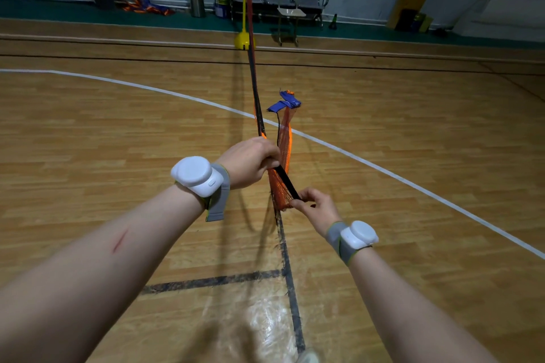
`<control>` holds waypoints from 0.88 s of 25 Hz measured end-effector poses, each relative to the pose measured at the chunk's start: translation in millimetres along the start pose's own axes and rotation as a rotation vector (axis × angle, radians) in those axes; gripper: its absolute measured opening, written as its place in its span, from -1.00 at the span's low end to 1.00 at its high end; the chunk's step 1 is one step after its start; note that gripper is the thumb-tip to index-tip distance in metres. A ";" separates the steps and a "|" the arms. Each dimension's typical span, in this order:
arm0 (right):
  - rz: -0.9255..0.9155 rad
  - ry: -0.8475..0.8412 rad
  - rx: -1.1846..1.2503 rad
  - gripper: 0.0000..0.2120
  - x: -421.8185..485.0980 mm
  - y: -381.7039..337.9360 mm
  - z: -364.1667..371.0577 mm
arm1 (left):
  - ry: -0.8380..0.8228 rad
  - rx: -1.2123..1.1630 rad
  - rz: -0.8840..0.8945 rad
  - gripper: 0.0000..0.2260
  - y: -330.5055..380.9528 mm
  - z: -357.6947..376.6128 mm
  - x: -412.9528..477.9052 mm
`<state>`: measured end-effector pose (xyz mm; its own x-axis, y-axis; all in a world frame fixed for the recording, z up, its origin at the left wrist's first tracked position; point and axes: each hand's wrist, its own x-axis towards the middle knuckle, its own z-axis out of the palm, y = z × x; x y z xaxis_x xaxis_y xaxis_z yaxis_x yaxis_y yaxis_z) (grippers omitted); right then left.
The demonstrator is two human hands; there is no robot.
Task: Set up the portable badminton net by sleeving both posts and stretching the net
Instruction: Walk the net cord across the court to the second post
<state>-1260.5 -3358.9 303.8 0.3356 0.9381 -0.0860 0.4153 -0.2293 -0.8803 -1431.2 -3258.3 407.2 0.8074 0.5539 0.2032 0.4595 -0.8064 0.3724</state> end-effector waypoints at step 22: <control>-0.144 -0.021 0.166 -0.82 -75.5 -5.0 -102.2 | -0.212 0.027 0.111 -0.75 104.9 65.0 23.5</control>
<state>-1201.5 -3455.1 362.4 0.2646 0.9636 0.0385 0.3119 -0.0477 -0.9489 -1339.9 -3343.3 392.1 0.9120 0.4075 0.0460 0.3705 -0.8669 0.3334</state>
